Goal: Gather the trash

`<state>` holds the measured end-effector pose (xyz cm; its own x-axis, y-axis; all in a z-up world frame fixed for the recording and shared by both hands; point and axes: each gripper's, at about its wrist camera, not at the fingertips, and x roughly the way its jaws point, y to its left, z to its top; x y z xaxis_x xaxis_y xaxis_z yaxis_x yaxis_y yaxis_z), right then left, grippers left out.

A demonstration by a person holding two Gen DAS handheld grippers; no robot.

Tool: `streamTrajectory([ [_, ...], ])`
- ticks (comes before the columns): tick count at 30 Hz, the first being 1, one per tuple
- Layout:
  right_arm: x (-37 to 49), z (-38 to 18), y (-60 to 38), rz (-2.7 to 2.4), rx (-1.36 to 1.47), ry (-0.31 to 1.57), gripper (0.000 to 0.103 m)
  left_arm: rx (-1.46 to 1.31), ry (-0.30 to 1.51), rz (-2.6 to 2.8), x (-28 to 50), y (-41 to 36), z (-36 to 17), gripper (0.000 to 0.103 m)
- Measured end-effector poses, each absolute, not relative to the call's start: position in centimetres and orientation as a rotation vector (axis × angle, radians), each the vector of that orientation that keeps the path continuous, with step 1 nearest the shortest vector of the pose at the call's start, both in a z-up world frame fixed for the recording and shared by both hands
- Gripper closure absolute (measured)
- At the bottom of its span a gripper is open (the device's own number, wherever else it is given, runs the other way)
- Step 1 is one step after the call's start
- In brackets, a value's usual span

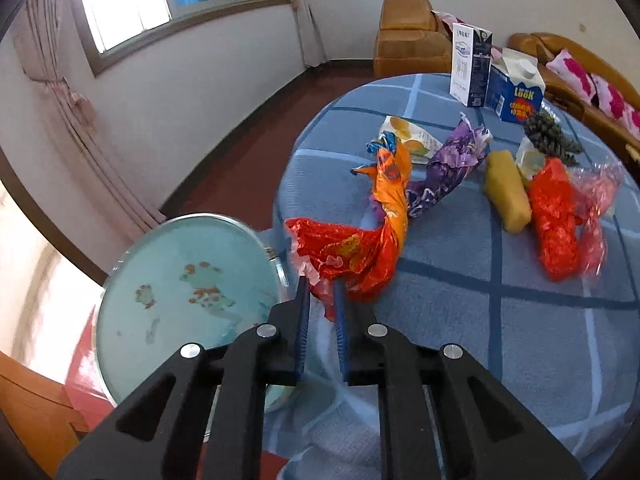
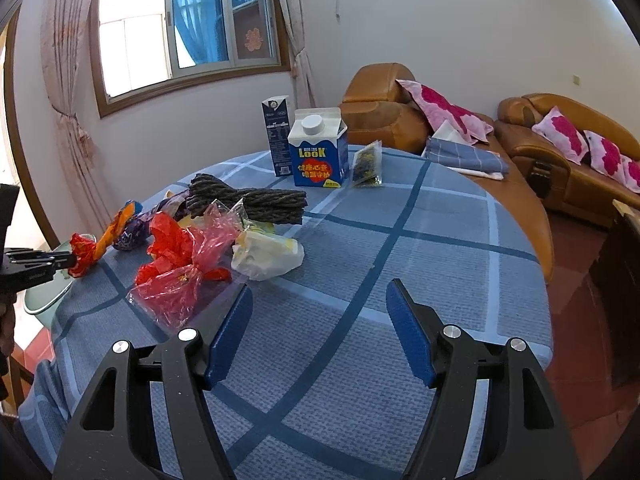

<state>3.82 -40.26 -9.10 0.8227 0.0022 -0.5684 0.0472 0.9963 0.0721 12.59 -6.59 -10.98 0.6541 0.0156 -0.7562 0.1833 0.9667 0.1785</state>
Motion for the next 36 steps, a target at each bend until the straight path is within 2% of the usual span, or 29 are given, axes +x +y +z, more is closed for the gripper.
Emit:
streamTrajectory([
  [1,3.9,-9.1,-40.2,-0.022,0.085,0.606,0.034,0.254,0.857,-0.083,12.2,-6.3,-10.8,0.056],
  [2,3.9,-9.2,-40.1,-0.021,0.085,0.606,0.034,0.253,0.846,-0.066,12.0,-6.1,-10.5,0.038],
  [3,3.9,-9.2,-40.0,-0.018,0.081,0.608,0.034,0.253,0.814,-0.046,11.4,-5.7,-10.0,0.026],
  [12,3.9,-9.2,-39.6,-0.011,0.073,0.608,0.034,0.269,0.802,-0.054,10.0,-5.0,-8.9,0.03],
  [18,3.9,-9.0,-39.7,-0.018,0.074,0.6,0.034,0.172,0.794,-0.029,10.9,-5.6,-8.6,0.03],
  [20,3.8,-9.1,-39.7,-0.018,0.074,0.601,0.034,0.159,0.806,-0.005,11.8,-5.8,-9.2,0.033],
  [22,3.8,-9.0,-39.8,-0.018,0.075,0.599,0.034,0.144,0.846,-0.025,12.6,-6.1,-10.2,0.059],
  [23,3.8,-9.0,-39.8,-0.019,0.075,0.599,0.034,0.132,0.87,-0.037,13.0,-6.2,-10.9,0.064],
  [24,3.9,-8.9,-39.8,-0.019,0.076,0.598,0.034,0.117,0.894,-0.061,13.3,-6.3,-11.4,0.079],
  [27,4.0,-8.5,-39.9,-0.022,0.078,0.588,0.034,0.149,0.883,-0.089,13.0,-6.7,-11.4,0.09],
  [30,4.4,-7.8,-39.7,-0.015,0.08,0.577,0.034,0.215,0.852,-0.11,12.2,-7.0,-10.6,0.094],
  [36,5.9,-6.2,-38.3,0.021,0.063,0.543,0.034,0.39,0.714,-0.101,9.2,-7.0,-7.9,0.095],
])
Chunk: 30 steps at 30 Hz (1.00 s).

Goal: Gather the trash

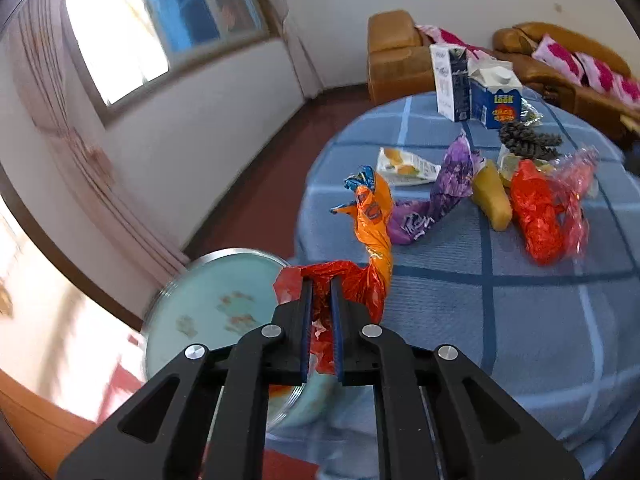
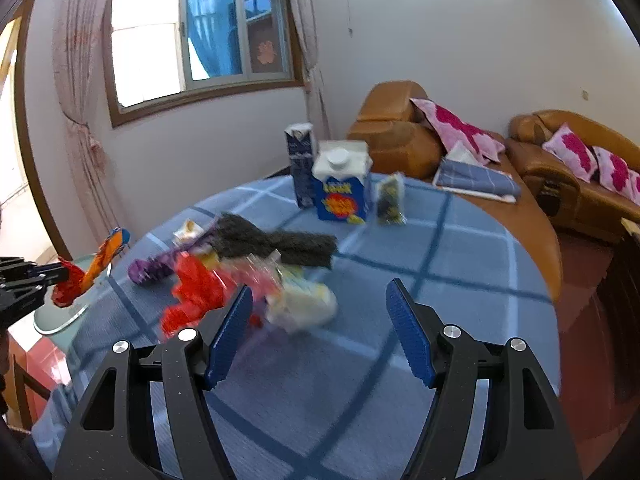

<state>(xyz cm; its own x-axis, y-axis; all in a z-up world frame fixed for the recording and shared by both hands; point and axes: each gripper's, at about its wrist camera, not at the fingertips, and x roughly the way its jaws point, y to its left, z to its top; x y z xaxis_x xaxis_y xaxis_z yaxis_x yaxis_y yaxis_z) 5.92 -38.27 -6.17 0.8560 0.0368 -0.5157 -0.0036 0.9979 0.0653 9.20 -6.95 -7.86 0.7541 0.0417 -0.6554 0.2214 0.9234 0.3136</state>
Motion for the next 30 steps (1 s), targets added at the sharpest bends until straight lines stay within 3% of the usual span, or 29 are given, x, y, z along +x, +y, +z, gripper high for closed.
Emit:
streamTrajectory([
  [9,10.8,-7.0,-35.8,0.095,-0.023,0.63,0.038,0.407,0.697,-0.101,7.9,-4.1,-7.0,0.095],
  [10,11.2,-7.4,-35.8,0.111,-0.028,0.654,0.052,0.395,0.708,-0.103,7.9,-3.6,-7.0,0.095],
  [11,11.4,-7.8,-35.7,0.135,-0.033,0.683,0.075,0.389,0.715,-0.103,7.9,-3.4,-7.1,0.095],
  [16,10.2,-8.1,-35.3,0.175,-0.035,0.701,0.096,0.374,0.732,-0.098,7.4,-2.0,-7.2,0.095],
  [30,10.1,-3.3,-34.4,0.146,0.11,0.58,0.099,0.376,0.689,-0.047,6.4,0.3,-5.5,0.095],
])
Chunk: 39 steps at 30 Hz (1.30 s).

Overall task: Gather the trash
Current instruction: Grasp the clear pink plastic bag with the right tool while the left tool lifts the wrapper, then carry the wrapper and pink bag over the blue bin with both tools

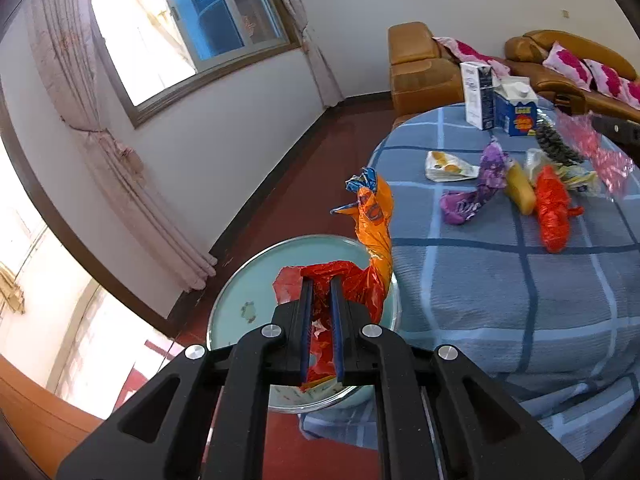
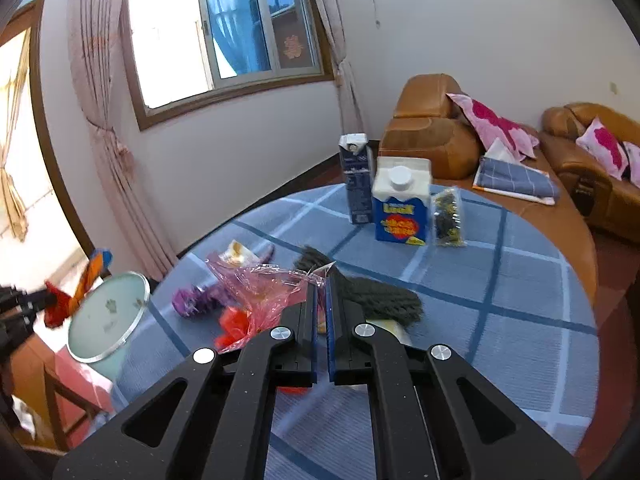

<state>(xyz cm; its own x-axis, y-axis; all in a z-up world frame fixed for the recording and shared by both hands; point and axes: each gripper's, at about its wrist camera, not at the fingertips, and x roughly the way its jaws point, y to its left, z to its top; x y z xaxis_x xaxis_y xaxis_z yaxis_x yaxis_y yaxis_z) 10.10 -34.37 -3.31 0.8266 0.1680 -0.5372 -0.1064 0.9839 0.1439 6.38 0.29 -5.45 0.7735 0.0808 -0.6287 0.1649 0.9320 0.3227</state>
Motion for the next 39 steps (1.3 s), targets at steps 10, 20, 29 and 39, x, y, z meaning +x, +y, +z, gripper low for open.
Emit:
streamTrajectory([
  [10,13.0,-2.6,-28.2,0.234,0.065,0.57,0.099,0.408,0.673,0.04,6.2,2.6,-5.6,0.095],
  [20,16.2,-3.7,-20.2,0.361,-0.096,0.548,0.099,0.403,0.687,0.161,6.9,5.9,-5.9,0.095],
  [29,17.7,-4.4,-14.7,0.452,-0.173,0.555,0.099,0.382,0.704,0.224,7.3,8.8,-6.0,0.095],
  [39,18.9,-5.4,-11.5,0.491,-0.22,0.573,0.099,0.354,0.718,0.273,7.6,10.9,-6.2,0.095],
])
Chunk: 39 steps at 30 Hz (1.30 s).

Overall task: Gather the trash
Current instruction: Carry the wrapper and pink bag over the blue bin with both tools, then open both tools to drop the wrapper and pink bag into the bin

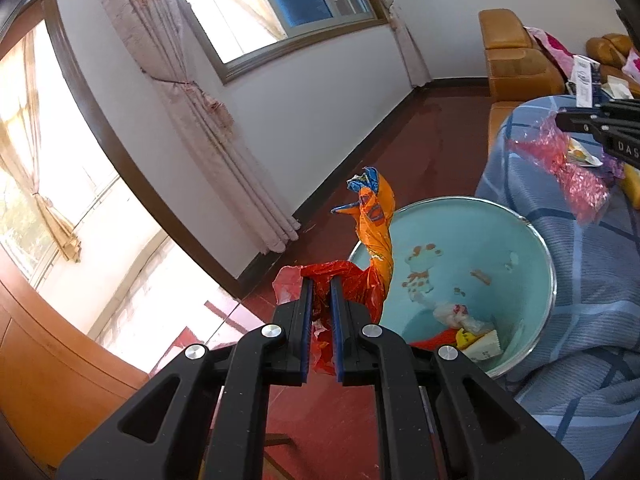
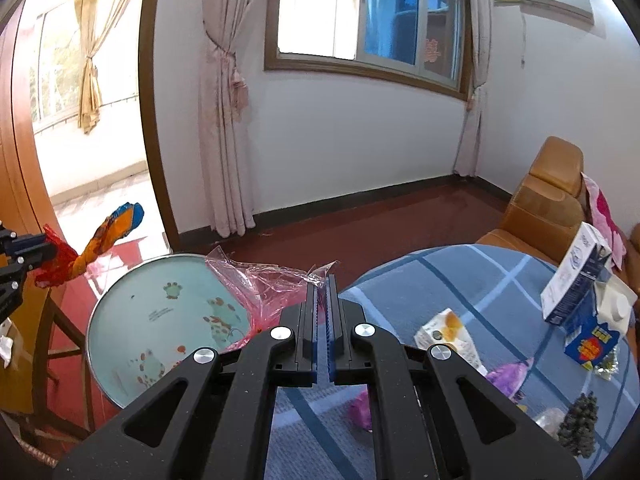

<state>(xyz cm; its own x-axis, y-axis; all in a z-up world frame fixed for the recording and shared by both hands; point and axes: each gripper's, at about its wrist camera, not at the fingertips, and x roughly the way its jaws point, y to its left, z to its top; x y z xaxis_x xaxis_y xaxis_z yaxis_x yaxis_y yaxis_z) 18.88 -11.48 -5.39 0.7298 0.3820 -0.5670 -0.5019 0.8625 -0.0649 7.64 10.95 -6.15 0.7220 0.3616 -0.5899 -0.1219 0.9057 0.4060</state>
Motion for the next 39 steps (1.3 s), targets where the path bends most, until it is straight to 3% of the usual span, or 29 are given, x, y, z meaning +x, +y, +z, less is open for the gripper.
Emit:
streamTrajectory([
  [30,18.3,-6.4,-8.2,0.54,-0.291,0.594,0.099,0.337,0.735,0.236,7.8,10.5,-6.5,0.094],
  [31,18.3,-6.5,-8.0,0.548,-0.289,0.598,0.097,0.335,0.736,0.236,7.8,10.5,-6.5,0.089],
  [33,18.3,-6.6,-7.7,0.567,-0.283,0.608,0.083,0.324,0.732,0.218,7.9,10.3,-6.5,0.085],
  [34,18.3,-6.6,-7.6,0.565,-0.282,0.606,0.068,0.325,0.732,0.212,7.9,10.2,-6.6,0.08],
  [37,18.2,-7.0,-7.4,0.569,-0.284,0.615,0.064,0.31,0.726,0.192,7.9,9.7,-6.8,0.06],
  [39,18.1,-7.1,-7.6,0.564,-0.287,0.615,0.063,0.316,0.725,0.176,7.9,9.3,-6.9,0.06],
])
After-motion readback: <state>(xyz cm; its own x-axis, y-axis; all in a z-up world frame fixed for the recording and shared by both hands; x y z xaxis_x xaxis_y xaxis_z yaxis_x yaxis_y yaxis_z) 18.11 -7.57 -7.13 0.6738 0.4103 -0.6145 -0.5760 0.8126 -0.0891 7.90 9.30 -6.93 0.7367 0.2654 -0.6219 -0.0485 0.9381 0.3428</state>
